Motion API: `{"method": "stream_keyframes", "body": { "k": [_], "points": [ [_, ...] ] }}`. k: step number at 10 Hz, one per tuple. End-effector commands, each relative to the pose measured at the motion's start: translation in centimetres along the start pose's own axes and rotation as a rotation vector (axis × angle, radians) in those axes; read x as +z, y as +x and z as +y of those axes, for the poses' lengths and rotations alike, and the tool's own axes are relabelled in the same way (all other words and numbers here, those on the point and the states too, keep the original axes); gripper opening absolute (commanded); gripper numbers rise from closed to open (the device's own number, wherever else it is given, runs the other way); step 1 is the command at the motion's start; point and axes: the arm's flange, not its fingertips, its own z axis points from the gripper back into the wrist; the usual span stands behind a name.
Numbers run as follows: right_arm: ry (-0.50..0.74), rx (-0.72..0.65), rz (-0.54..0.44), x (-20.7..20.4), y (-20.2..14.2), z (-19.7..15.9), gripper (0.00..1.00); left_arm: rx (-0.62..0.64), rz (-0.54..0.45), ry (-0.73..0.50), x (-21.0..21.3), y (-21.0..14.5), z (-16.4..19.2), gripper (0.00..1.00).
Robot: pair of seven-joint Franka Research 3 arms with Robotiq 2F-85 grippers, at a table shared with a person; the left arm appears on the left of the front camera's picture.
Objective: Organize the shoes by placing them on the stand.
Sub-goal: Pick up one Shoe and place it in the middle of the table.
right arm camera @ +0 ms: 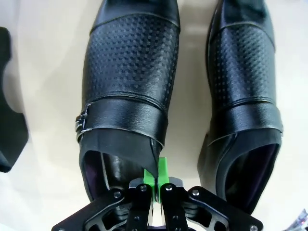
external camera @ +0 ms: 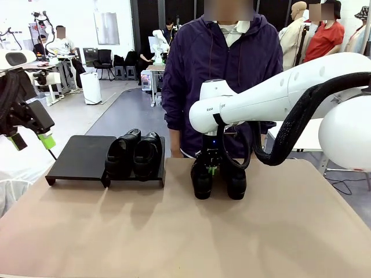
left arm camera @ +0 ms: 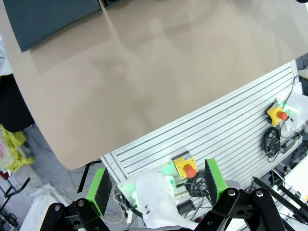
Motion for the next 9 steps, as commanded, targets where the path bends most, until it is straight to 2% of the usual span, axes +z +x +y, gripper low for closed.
{"method": "stream_keyframes", "body": {
  "k": [1, 3, 5, 7, 8, 9],
  "points": [
    [-0.028, 0.030, -0.028, 4.7, -1.7, -1.1, 0.00, -0.002, -0.006, -0.017, 0.0, -0.1, 0.0, 1.00],
    [-0.036, 0.048, -0.002, 9.9, -6.9, -2.1, 0.00, -0.002, -0.006, -0.017, 0.0, -0.1, 0.0, 1.00],
    [0.006, 0.086, -0.029, 14.1, -14.9, -3.4, 0.00, -0.002, -0.006, -0.017, 0.0, -0.1, 0.0, 1.00],
    [0.088, 0.124, -0.073, 14.5, -22.0, -4.8, 0.00, -0.002, -0.006, -0.017, 0.0, -0.1, 0.0, 1.00],
    [0.137, 0.144, -0.060, 13.5, -24.4, -5.4, 0.00, -0.002, -0.006, -0.017, 0.0, -0.1, 0.0, 1.00],
    [0.177, 0.102, -0.056, 12.6, -25.0, -5.8, 0.00, -0.002, -0.006, -0.017, 0.0, -0.1, 0.0, 1.00]
  ]
}}
